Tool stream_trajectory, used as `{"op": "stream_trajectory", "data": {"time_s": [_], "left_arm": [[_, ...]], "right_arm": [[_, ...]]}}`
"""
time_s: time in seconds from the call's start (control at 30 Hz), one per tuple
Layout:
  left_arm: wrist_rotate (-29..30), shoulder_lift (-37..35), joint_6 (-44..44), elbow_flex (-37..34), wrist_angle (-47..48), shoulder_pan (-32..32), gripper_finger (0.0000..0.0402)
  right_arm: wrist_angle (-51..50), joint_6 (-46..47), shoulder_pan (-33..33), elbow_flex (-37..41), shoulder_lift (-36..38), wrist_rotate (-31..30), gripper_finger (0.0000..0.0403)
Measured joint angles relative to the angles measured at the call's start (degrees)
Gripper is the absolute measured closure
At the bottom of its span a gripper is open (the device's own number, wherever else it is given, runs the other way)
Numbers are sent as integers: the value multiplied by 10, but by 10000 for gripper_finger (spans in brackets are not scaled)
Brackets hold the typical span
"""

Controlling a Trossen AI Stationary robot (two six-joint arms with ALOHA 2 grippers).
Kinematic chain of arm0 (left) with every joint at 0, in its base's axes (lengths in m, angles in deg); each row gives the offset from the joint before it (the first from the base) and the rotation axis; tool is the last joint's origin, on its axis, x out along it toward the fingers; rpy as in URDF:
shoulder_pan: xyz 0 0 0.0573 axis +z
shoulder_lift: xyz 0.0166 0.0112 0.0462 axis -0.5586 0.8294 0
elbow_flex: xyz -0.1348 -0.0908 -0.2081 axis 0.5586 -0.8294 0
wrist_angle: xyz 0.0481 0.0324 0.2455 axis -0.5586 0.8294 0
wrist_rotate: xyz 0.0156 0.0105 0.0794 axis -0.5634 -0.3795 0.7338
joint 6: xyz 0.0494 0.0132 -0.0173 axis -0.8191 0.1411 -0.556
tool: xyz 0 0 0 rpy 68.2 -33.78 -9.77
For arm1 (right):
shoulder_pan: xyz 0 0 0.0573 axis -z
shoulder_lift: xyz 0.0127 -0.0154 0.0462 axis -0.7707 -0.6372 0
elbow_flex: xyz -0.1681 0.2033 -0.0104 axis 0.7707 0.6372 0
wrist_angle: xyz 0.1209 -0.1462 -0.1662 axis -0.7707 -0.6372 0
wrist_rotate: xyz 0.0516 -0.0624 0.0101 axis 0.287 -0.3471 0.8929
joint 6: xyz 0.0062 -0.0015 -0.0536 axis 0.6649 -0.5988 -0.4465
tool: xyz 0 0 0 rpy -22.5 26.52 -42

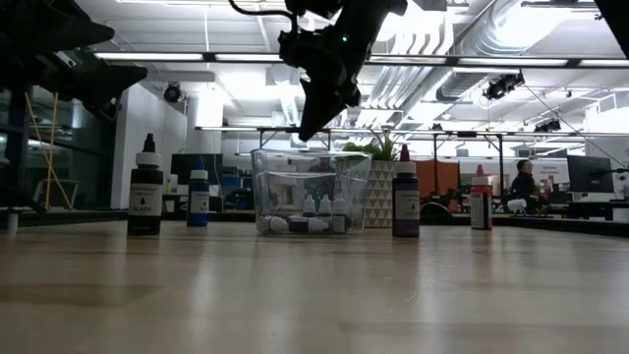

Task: Pick & Place food coloring
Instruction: Put the big black food coloring bottle into the transparent bin

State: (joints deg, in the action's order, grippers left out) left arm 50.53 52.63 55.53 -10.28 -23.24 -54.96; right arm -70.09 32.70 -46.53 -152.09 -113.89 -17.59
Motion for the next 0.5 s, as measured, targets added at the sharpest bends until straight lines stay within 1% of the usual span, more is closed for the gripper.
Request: {"op": "stream_trajectory", "data": {"time_s": [0.23, 0.33, 0.5], "left_arm": [[0, 0, 0, 0, 0, 0, 130], [0, 0, 0, 0, 0, 0, 130], [0, 0, 0, 0, 0, 0, 130]], "right_arm": [[7, 11, -17, 0, 0, -34, 402], [8, 12, -18, 0, 0, -39, 402], [26, 31, -16, 0, 0, -65, 403]]}}
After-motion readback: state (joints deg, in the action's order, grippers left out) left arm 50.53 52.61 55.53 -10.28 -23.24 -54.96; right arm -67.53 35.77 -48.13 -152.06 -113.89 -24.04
